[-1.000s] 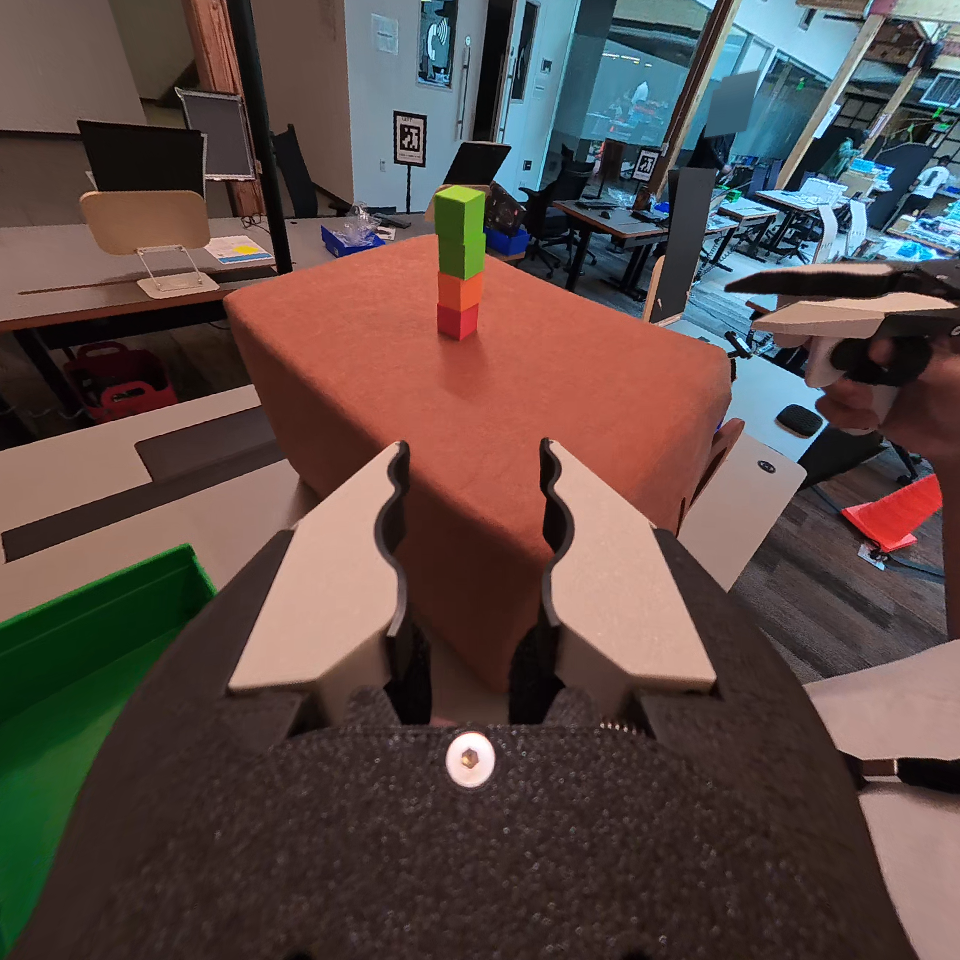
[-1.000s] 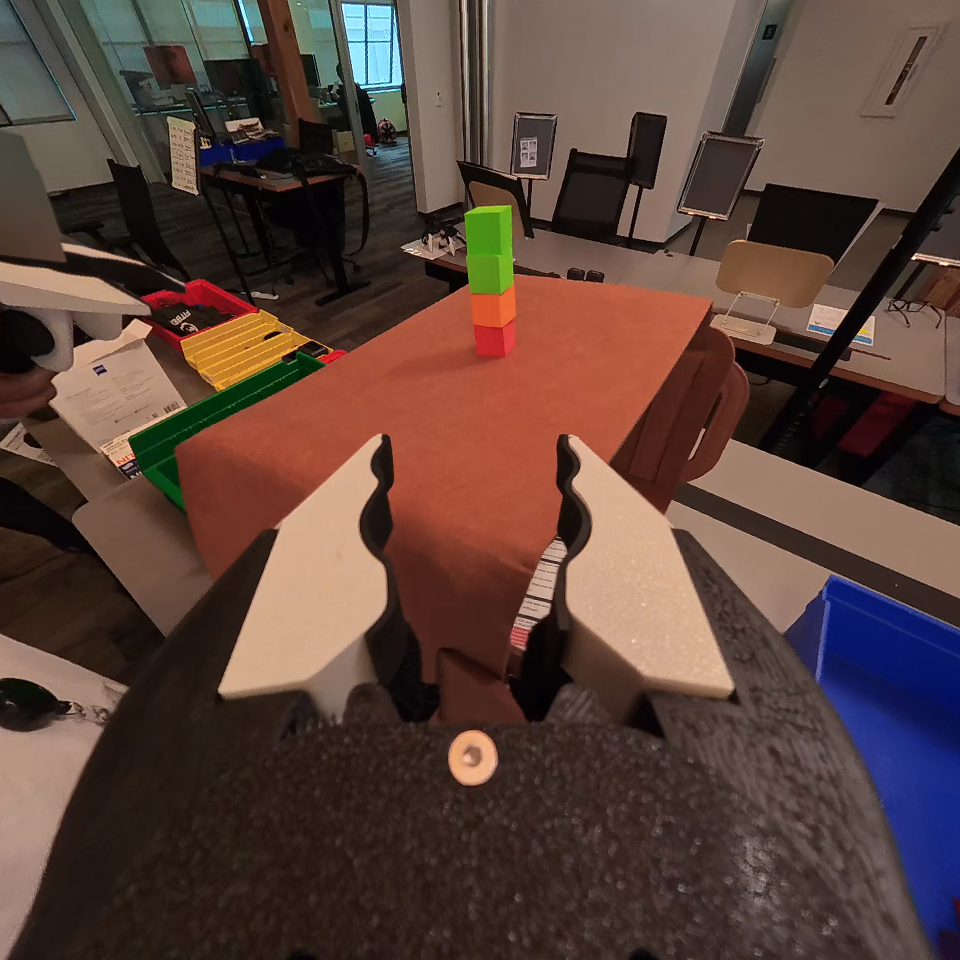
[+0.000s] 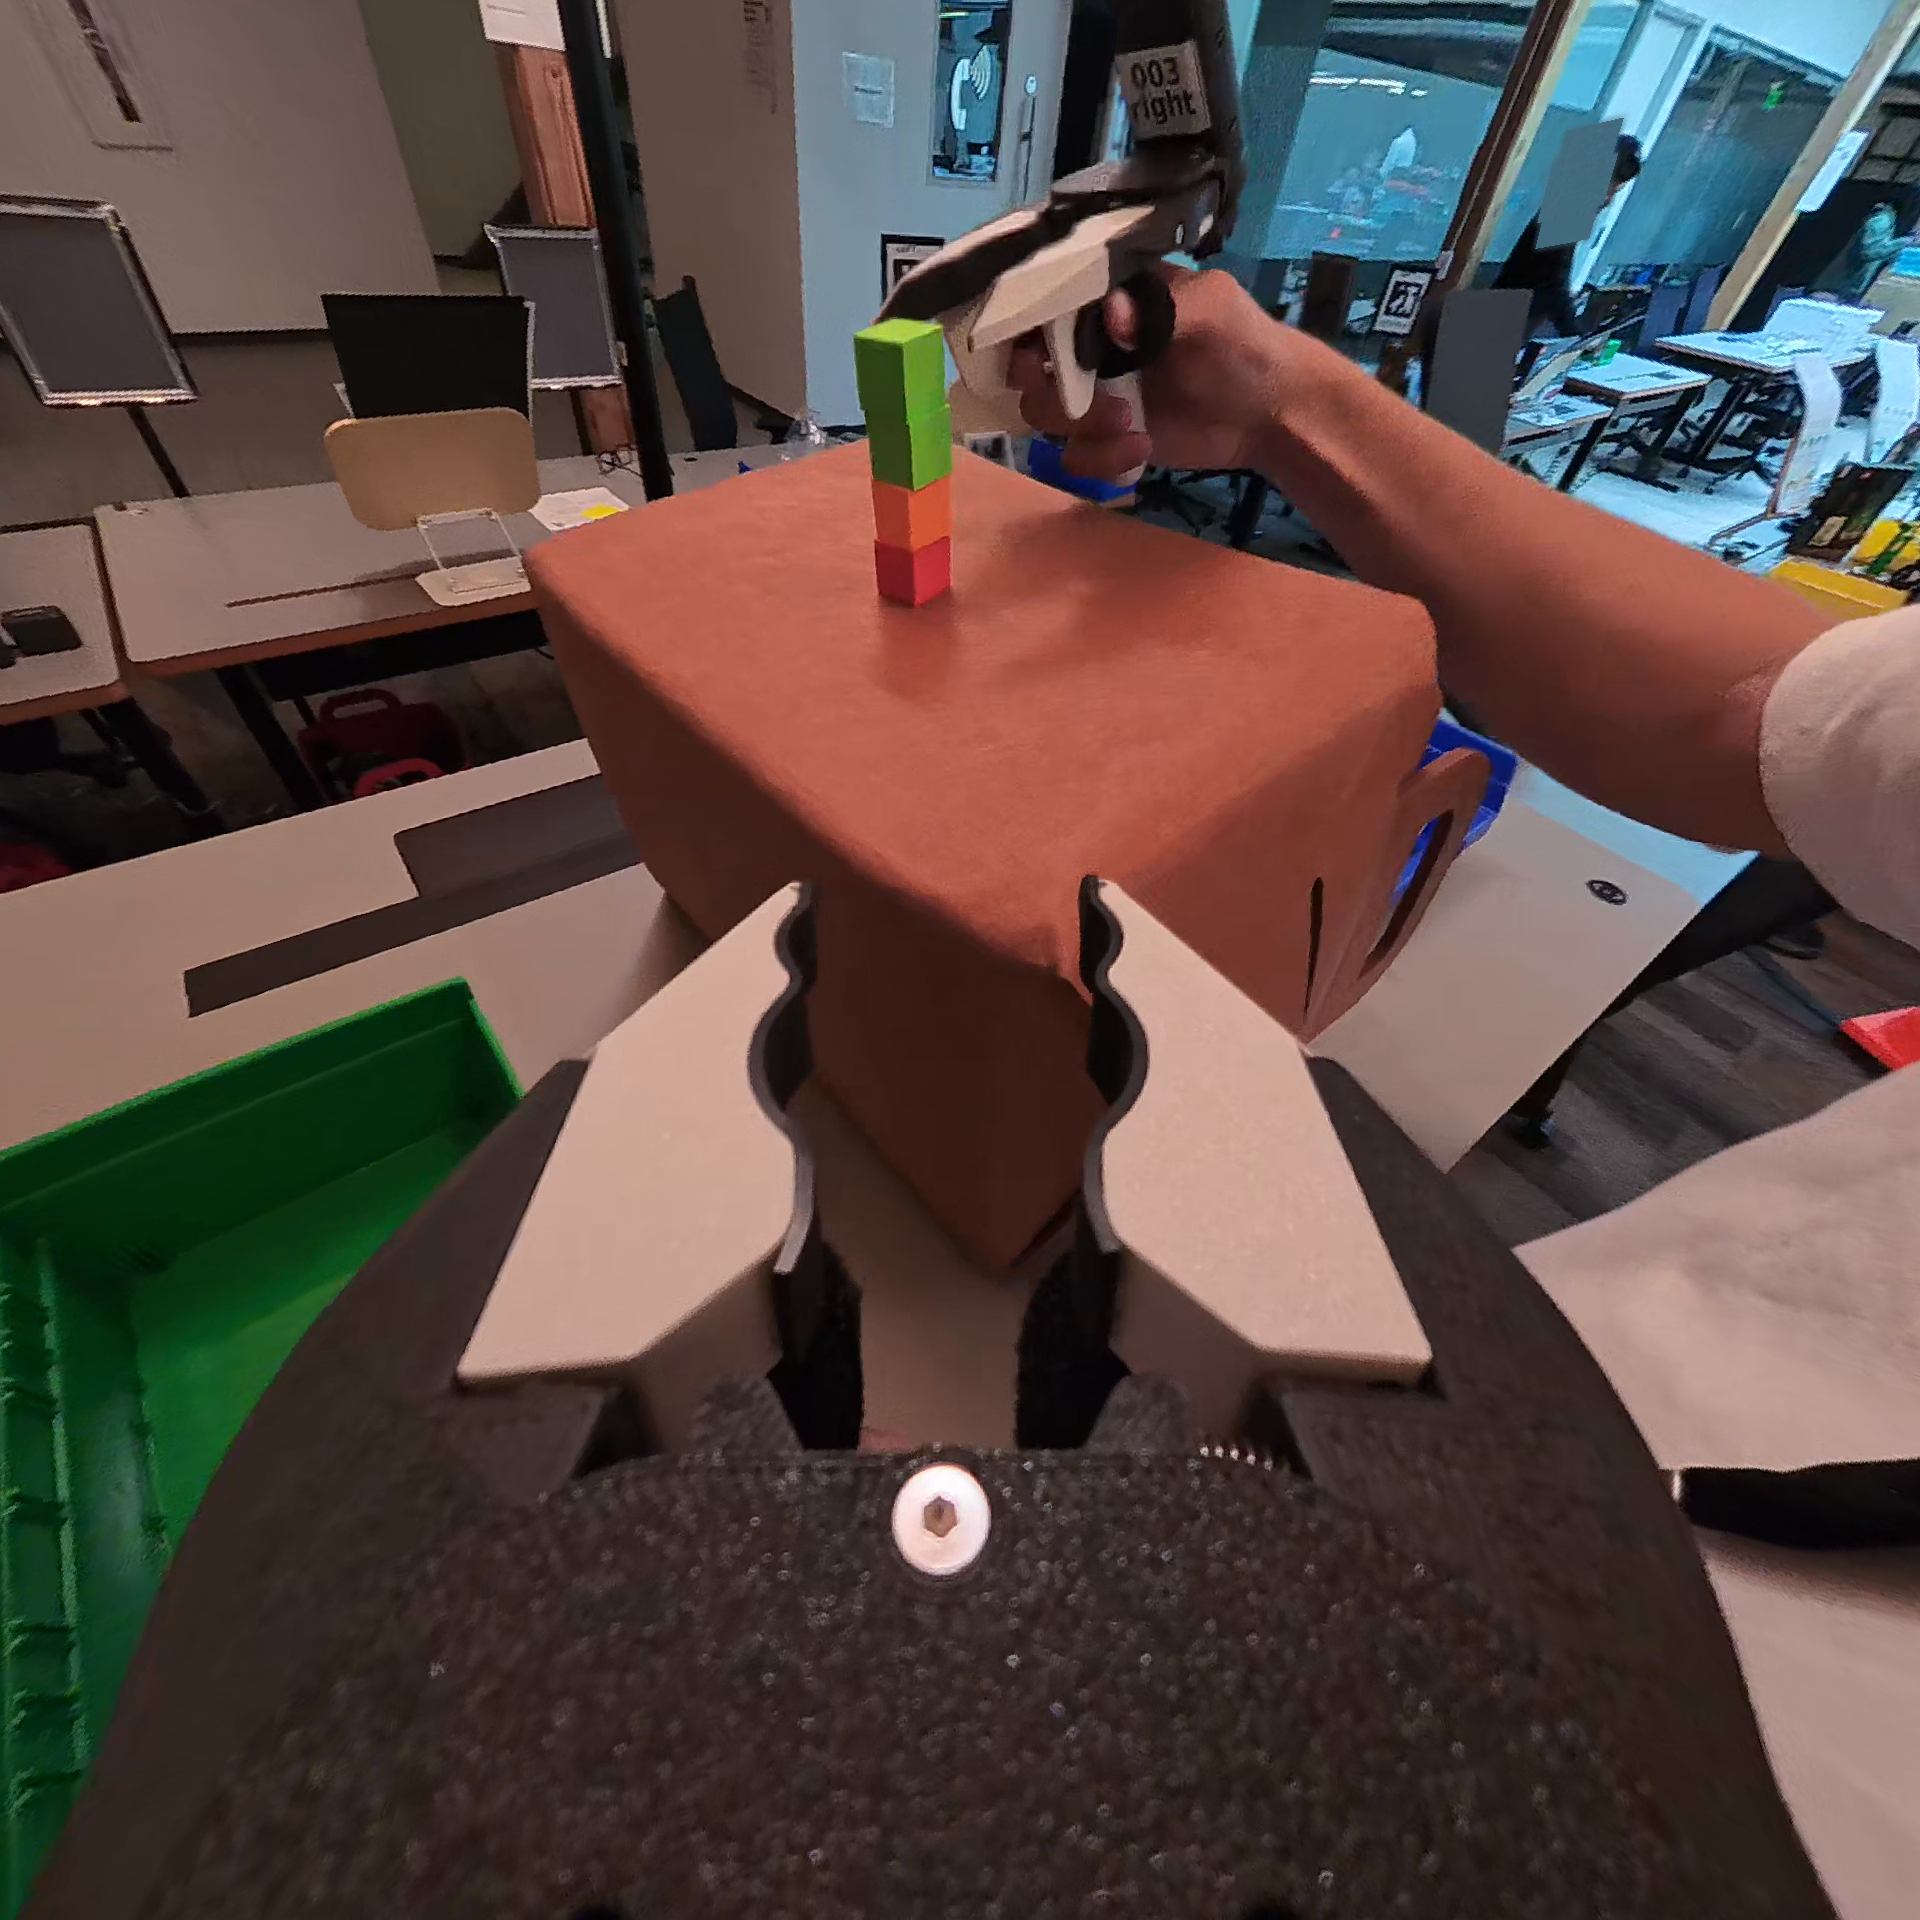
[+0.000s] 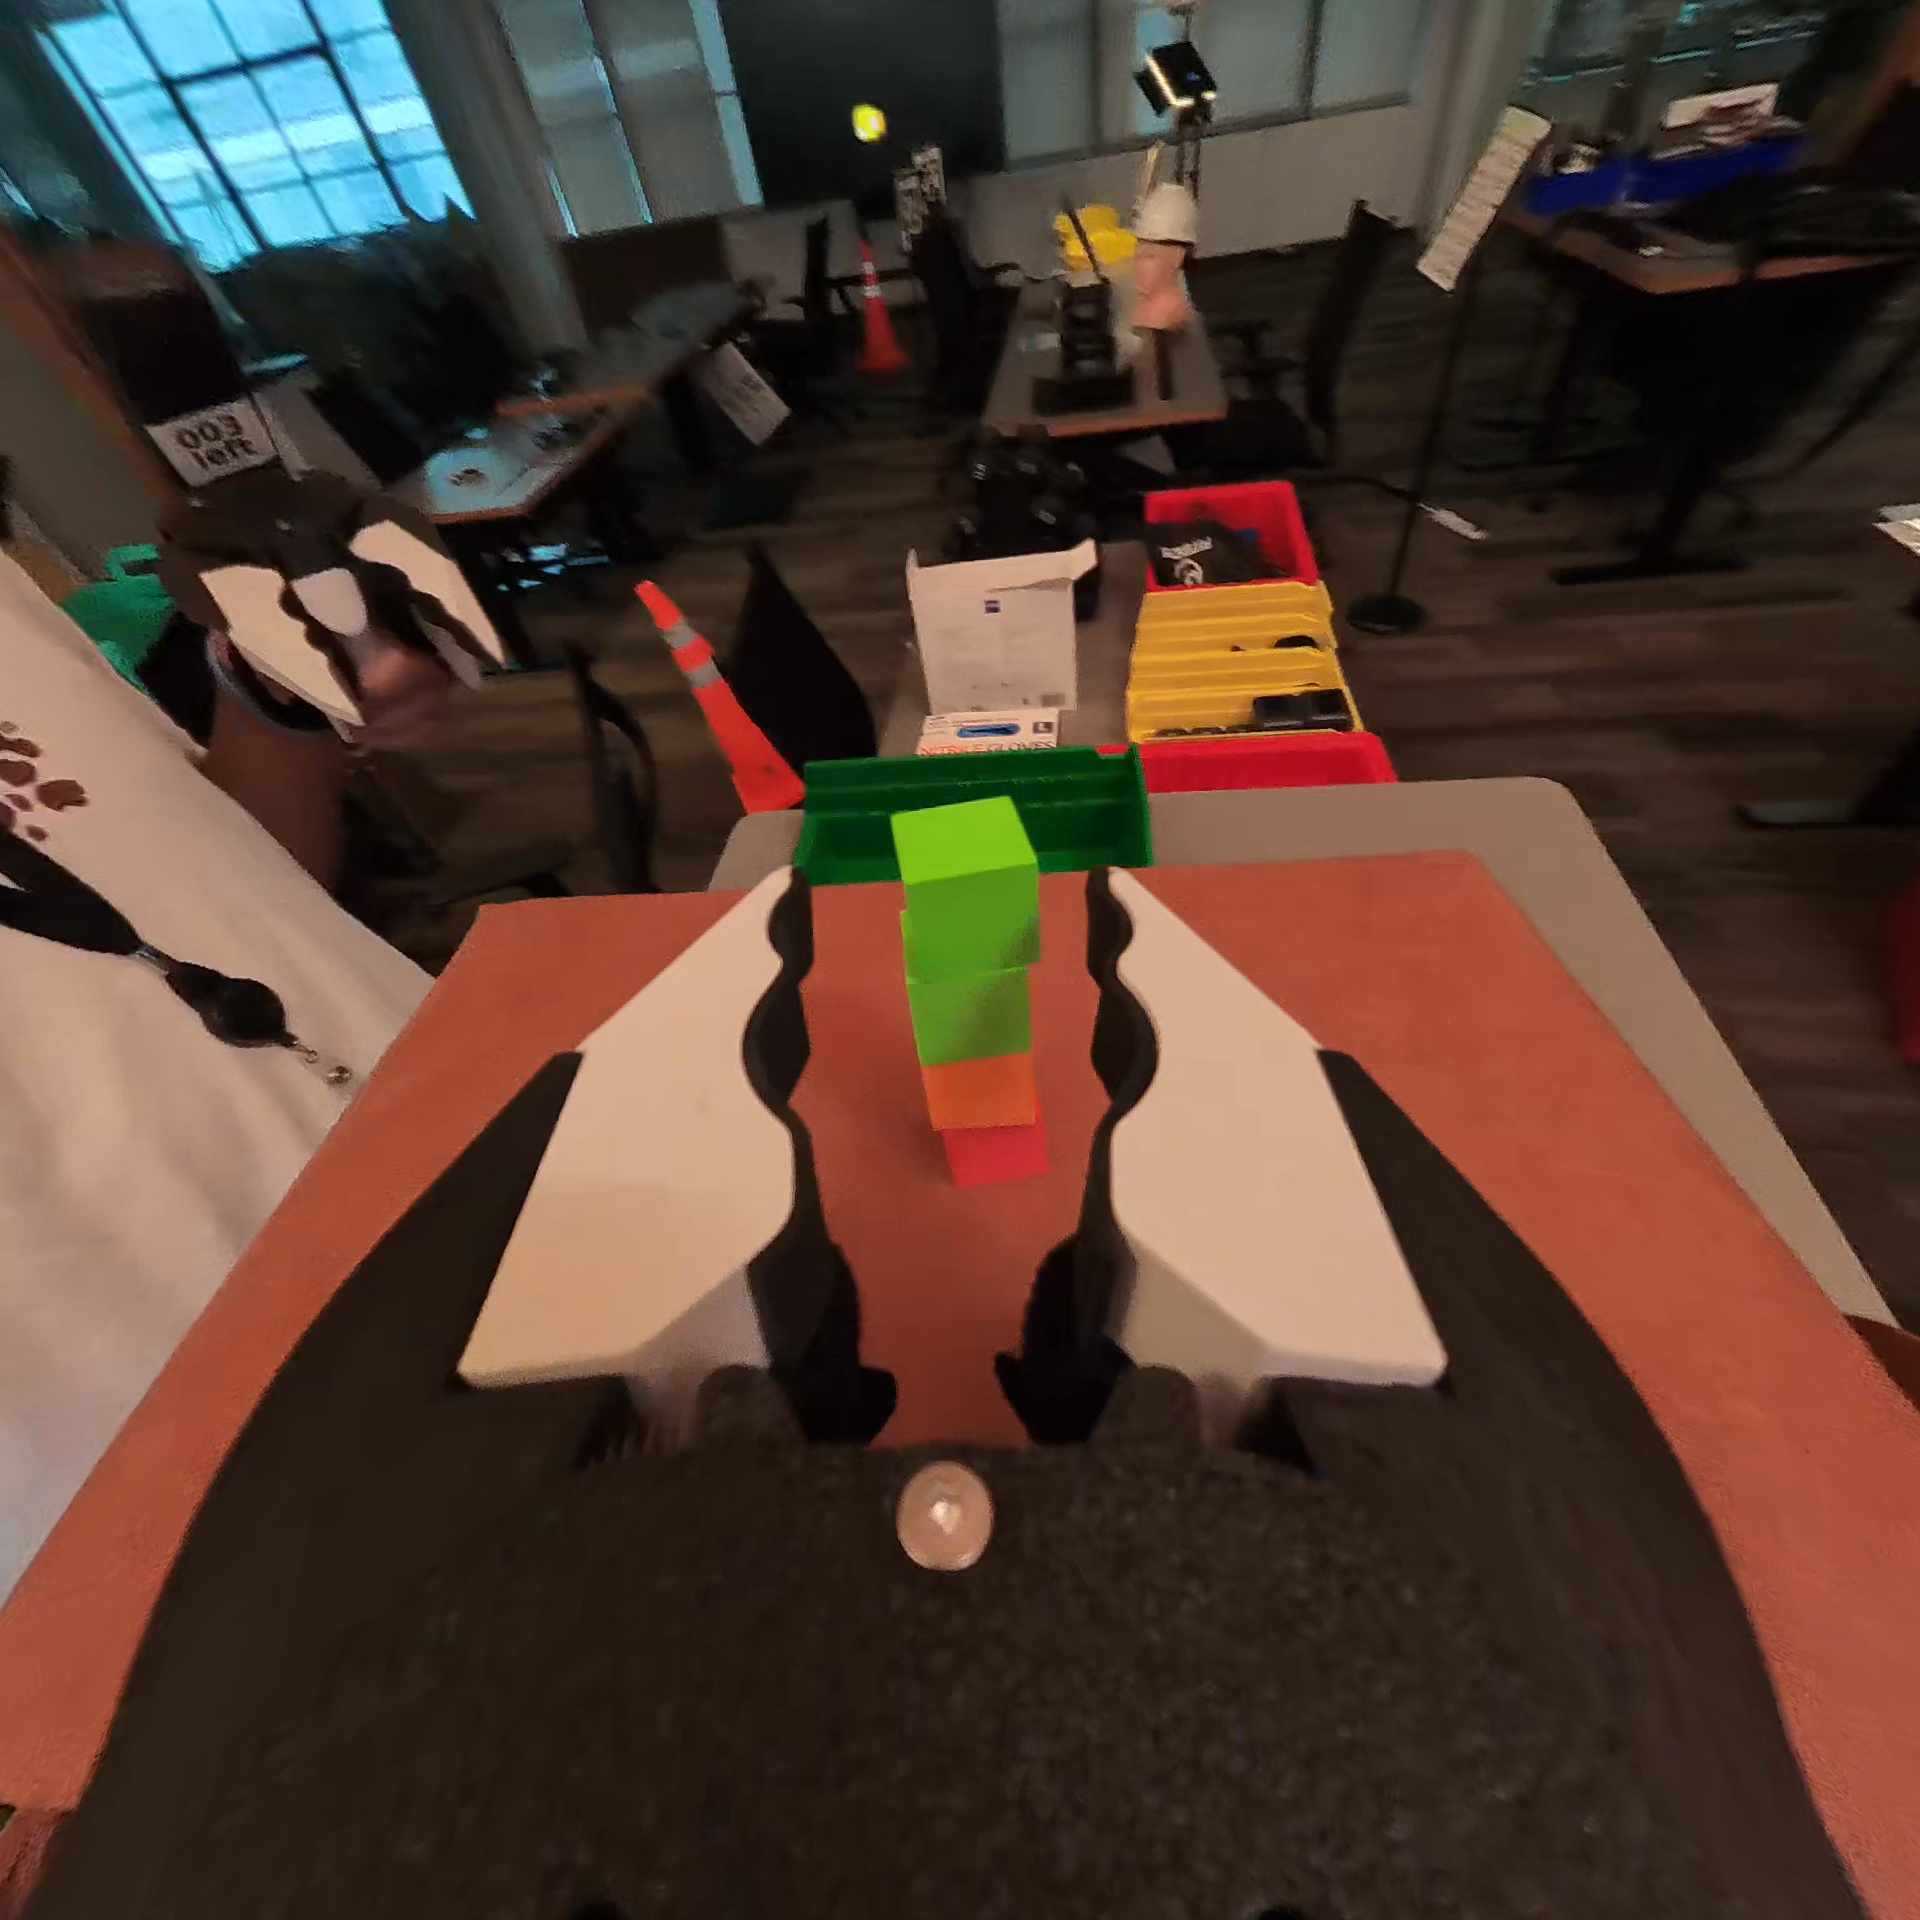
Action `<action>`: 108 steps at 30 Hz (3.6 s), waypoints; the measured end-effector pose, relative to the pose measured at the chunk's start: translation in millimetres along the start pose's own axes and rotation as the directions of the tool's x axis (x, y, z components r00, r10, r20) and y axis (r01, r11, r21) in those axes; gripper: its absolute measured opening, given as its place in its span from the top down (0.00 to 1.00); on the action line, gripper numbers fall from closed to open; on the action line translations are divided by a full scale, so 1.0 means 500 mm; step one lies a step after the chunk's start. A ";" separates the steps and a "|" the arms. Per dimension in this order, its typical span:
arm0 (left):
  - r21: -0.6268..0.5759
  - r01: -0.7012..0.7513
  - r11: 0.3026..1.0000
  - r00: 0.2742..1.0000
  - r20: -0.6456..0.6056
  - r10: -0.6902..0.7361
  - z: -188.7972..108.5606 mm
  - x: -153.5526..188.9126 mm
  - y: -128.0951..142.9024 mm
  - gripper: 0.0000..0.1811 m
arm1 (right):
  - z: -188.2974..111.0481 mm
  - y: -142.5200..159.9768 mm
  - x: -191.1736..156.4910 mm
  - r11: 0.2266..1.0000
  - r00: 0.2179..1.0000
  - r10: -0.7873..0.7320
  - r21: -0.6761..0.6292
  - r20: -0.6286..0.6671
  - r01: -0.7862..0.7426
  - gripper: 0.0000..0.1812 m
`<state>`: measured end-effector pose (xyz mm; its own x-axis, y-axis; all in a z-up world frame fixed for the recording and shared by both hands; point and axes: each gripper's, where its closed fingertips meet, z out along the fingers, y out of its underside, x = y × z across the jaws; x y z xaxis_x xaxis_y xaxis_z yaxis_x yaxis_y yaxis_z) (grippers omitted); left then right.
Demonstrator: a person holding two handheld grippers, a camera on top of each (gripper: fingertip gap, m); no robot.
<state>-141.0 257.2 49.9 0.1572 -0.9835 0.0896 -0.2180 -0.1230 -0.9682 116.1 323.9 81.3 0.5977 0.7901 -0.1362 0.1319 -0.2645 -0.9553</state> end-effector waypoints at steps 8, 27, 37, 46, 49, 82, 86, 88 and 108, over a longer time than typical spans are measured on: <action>0.000 0.001 1.000 1.000 0.016 -0.001 -0.005 0.007 0.001 0.72 | 0.017 -0.003 0.004 0.993 0.991 -0.122 0.001 -0.051 0.122 0.85; -0.074 0.016 0.997 0.999 0.039 -0.013 0.076 -0.041 0.002 0.72 | -0.682 0.620 -0.030 0.517 0.585 -0.152 -0.569 -0.796 -0.640 0.85; -0.110 -0.015 0.994 0.994 0.102 0.026 0.083 -0.037 -0.004 0.72 | -0.700 0.956 0.030 0.157 0.513 -0.053 -0.514 -0.857 -0.843 0.85; -0.117 0.005 0.993 0.994 0.112 0.008 0.069 -0.042 0.016 0.72 | -0.711 0.899 0.041 0.138 0.482 -0.008 -0.478 -0.876 -0.867 0.70; -0.101 0.018 0.995 0.994 0.109 -0.007 0.058 -0.055 0.018 0.72 | -0.665 0.672 0.084 0.471 0.465 0.016 -0.403 -0.885 -0.784 0.67; -0.071 0.072 0.995 0.994 0.086 -0.066 0.018 -0.110 0.050 0.72 | -0.496 0.186 0.053 0.801 0.666 -0.282 -0.551 -0.691 -0.232 0.85; -0.081 0.061 0.995 0.995 0.083 -0.055 0.043 -0.099 0.039 0.72 | -0.627 0.470 0.056 0.631 0.608 -0.116 -0.531 -0.786 -0.566 0.85; -0.087 0.051 0.995 0.996 0.079 -0.044 0.053 -0.088 0.033 0.72 | -0.657 0.599 0.059 0.549 0.582 -0.079 -0.523 -0.809 -0.652 0.85; -0.134 -0.015 0.991 0.998 0.060 0.023 0.048 -0.003 0.042 0.72 | -0.659 0.859 0.128 0.573 0.434 0.117 -0.296 -0.893 -0.764 0.74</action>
<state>-122.4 259.1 23.9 0.2094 -0.9764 0.0534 -0.3470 -0.1253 -0.9295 471.5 78.6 -251.2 0.9813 -0.1820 0.0631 -0.1469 -0.9189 -0.3661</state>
